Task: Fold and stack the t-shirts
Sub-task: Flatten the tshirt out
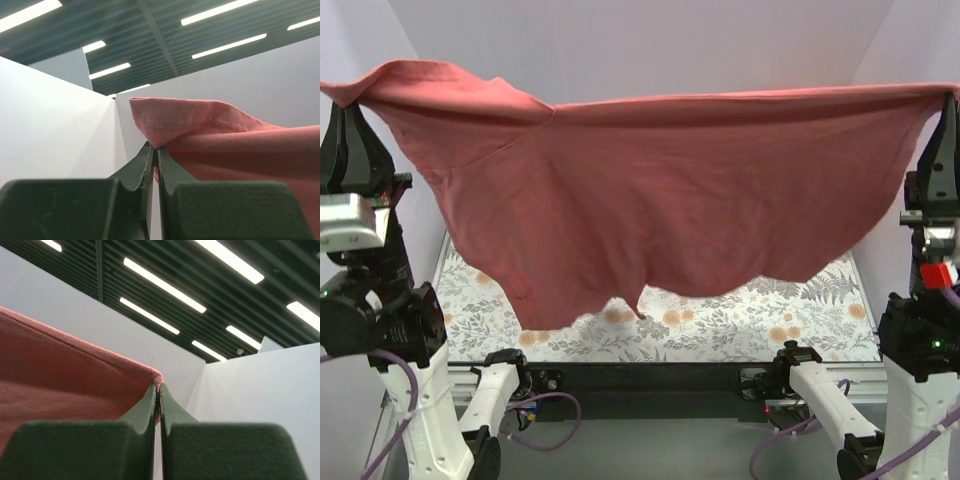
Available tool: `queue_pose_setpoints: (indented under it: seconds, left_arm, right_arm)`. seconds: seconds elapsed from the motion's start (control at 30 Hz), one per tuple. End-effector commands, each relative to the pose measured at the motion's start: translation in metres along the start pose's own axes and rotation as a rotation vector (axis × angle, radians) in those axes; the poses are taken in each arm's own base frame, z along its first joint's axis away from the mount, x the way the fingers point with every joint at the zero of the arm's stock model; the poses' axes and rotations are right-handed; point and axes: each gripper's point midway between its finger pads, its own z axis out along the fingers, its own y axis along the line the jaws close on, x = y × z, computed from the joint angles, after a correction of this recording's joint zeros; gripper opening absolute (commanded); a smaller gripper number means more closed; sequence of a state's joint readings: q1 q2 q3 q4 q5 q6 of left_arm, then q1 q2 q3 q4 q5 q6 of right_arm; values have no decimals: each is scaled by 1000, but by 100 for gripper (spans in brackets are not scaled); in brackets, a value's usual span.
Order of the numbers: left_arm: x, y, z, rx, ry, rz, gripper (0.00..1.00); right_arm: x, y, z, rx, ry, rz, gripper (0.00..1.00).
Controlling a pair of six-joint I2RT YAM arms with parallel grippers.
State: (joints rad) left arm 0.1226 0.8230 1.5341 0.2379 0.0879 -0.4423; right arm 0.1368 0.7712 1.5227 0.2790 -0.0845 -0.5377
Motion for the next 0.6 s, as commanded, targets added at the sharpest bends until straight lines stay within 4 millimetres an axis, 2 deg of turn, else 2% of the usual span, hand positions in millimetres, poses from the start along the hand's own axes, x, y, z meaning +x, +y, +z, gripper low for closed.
queue_pose_setpoints:
  seconds: [0.0,0.07,0.1,0.13,0.2,0.27,0.3,0.37,0.4,0.43,0.47,0.53,0.57]
  left_arm:
    - [1,22,-13,-87,50,144,0]
    - [15,6,-23,4,116,146,0]
    - [24,-10,-27,98,142,144,0]
    - [52,-25,-42,180,243,142,0]
    - [78,-43,-60,265,324,107,0]
    - [121,-60,-87,328,455,47,0]
    - [136,-64,-94,336,502,27,0]
    - [171,-69,-109,336,619,-9,0]
    - [201,-75,-116,337,697,-43,0]
    - [218,-78,-121,341,739,-54,0]
    - [250,-87,-129,370,809,-73,0]
    - [279,-99,-137,411,862,-100,0]
    - [290,-105,-139,432,879,-117,0]
  right_arm:
    - [-4,-10,-12,46,-20,-98,1]
    - [10,0,-14,18,4,-127,1]
    - [26,9,-14,-6,34,-130,1]
    - [35,17,-13,-31,42,-136,1]
    - [63,35,-10,-84,85,-163,1]
    - [107,66,-10,-171,149,-166,1]
    - [122,77,-11,-202,171,-162,1]
    - [168,111,-16,-286,245,-126,1]
    - [183,122,-18,-312,269,-107,1]
    - [199,135,-22,-342,294,-90,1]
    - [228,158,-30,-399,338,-63,1]
    - [258,183,-44,-464,385,-36,1]
    - [284,208,-58,-526,423,-9,1]
